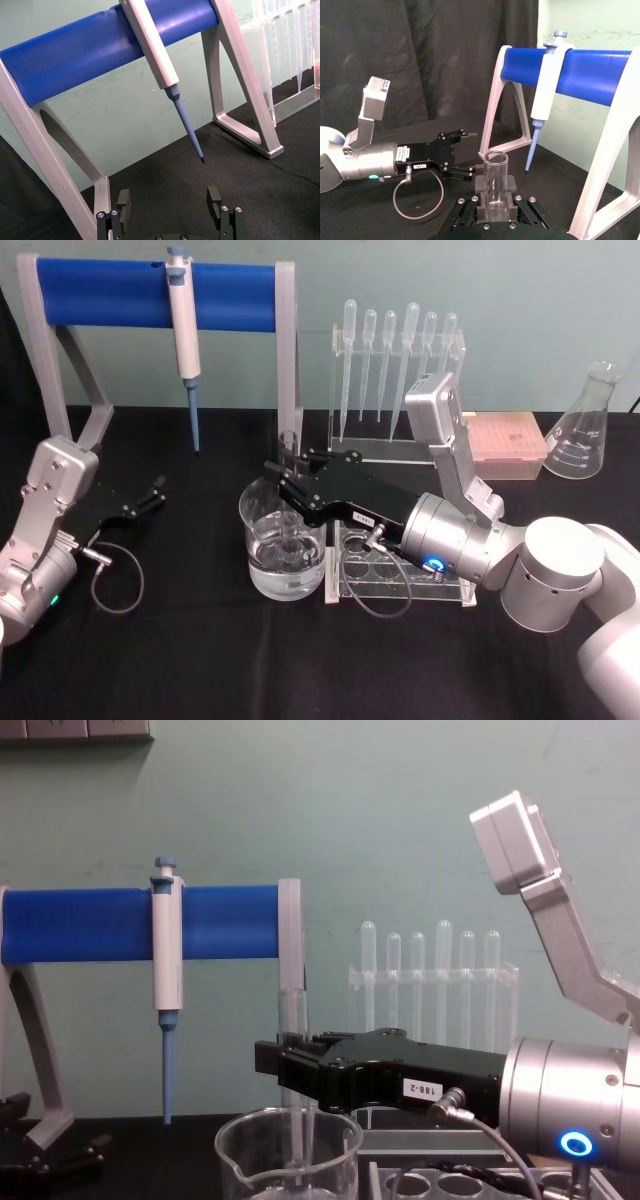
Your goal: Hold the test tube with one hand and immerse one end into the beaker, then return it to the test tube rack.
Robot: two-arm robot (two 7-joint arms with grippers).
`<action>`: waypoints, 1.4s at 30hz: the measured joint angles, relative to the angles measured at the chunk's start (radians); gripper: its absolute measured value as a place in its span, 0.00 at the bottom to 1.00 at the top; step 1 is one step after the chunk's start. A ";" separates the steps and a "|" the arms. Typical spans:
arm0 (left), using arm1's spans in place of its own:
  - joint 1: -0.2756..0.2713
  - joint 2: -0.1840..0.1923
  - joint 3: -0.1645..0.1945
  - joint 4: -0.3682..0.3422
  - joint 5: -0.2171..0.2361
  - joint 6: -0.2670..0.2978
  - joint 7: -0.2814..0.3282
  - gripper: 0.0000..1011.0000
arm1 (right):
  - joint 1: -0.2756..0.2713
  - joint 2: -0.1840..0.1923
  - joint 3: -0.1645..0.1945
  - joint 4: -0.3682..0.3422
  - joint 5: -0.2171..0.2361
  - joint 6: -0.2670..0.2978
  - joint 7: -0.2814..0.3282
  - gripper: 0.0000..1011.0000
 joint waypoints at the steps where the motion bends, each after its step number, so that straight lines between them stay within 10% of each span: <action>1: 0.000 0.000 0.000 0.000 0.000 0.000 0.000 0.99 | 0.000 0.000 0.000 0.000 0.000 0.000 0.000 0.22; 42: 0.000 0.000 0.000 0.000 0.000 0.000 0.000 0.99 | 0.000 0.000 0.000 0.000 0.000 0.000 0.000 0.22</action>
